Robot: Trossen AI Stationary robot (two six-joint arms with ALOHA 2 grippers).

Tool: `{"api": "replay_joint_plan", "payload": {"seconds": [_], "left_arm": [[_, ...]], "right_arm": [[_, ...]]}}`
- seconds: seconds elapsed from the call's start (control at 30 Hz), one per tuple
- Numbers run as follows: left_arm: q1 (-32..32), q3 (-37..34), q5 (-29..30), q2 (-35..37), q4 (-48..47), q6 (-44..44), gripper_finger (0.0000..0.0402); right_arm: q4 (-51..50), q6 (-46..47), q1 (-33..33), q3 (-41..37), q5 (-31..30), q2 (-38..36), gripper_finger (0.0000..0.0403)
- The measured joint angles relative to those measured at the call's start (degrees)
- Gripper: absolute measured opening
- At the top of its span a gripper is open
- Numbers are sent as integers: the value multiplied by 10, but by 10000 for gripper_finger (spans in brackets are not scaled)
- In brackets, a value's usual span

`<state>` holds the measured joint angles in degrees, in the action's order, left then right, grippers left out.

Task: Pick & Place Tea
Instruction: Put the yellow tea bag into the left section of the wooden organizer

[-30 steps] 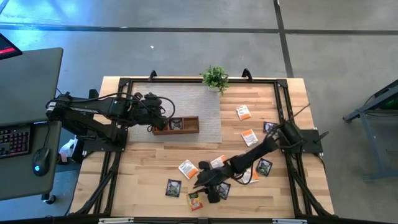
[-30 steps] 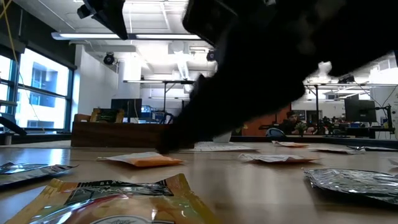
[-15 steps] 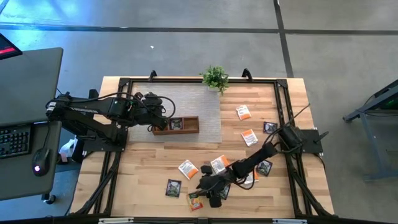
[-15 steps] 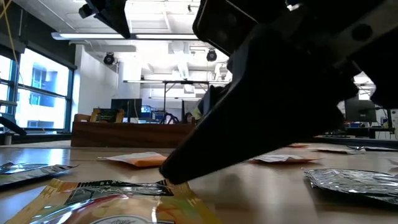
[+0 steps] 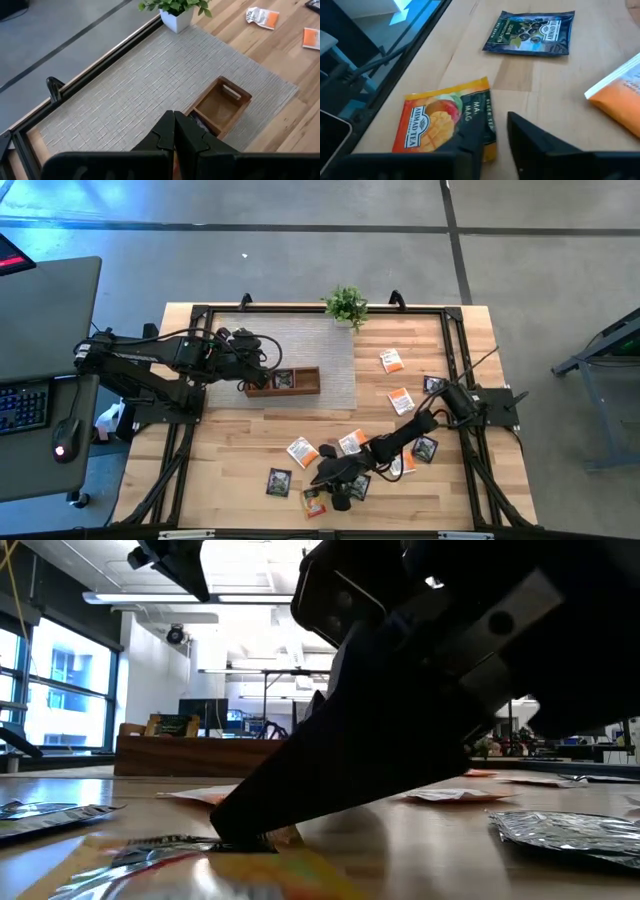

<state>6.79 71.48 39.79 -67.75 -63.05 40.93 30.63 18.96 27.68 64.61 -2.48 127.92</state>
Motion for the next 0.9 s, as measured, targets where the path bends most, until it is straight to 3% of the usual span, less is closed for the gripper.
{"api": "replay_joint_plan", "payload": {"seconds": [0.17,0.4,0.7,0.9], "left_arm": [[0,0,11,0,-1,-6,0],[0,0,17,0,-1,-18,0],[0,0,19,0,-1,-32,0],[0,0,19,0,0,-32,0]], "right_arm": [[-13,-4,-1,0,15,1,8],[-10,-74,1,-2,-11,-17,4],[-21,-148,-7,-3,-88,-61,10],[-26,-129,-20,-3,-24,-61,32]]}}
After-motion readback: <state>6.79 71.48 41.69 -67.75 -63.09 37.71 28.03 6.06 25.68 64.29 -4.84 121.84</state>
